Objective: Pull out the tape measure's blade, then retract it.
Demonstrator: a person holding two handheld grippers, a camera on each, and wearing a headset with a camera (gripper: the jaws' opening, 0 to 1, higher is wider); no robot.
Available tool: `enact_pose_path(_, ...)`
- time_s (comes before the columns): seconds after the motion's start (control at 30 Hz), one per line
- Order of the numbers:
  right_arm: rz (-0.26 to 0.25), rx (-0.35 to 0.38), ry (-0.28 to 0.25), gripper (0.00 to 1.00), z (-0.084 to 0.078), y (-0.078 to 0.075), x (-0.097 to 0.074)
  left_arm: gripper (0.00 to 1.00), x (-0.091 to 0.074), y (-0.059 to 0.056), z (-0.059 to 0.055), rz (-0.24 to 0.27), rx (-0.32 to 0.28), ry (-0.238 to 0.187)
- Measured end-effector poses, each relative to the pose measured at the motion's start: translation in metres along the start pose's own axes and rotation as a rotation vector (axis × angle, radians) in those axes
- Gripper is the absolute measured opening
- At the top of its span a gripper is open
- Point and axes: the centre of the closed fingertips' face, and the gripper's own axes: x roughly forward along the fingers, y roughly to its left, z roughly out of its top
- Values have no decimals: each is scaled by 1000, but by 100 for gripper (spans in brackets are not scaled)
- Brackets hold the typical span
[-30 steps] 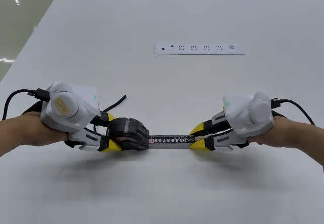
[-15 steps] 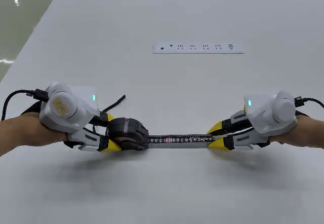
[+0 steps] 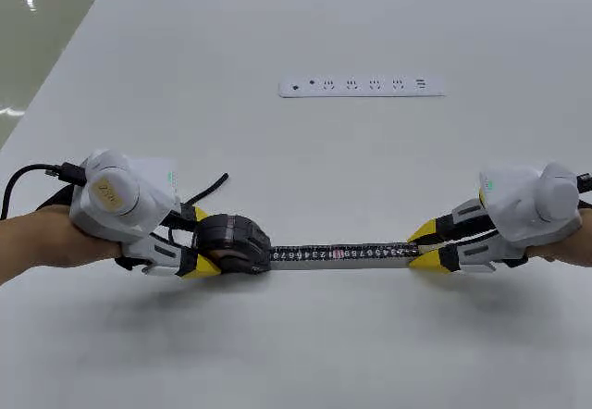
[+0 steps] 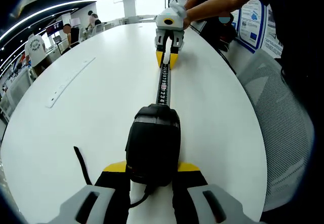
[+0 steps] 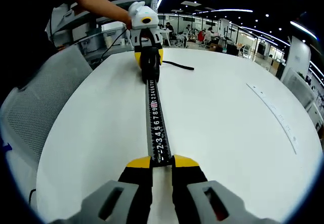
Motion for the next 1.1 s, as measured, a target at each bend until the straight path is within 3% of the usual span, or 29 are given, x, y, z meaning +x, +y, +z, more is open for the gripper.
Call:
enact_pose_path(0.53,-35,51,31,12,-25,-4,-25,29,0,0,0,-5,8,9)
enact_pose_path(0.8,-32,74,33,13,-27,-1,-28,29,1,-1,1,-17,28,30)
enact_pose_path(1.1,-49,43,54,14,-26,-1,-29,30,2,-1,1,-26,37,51)
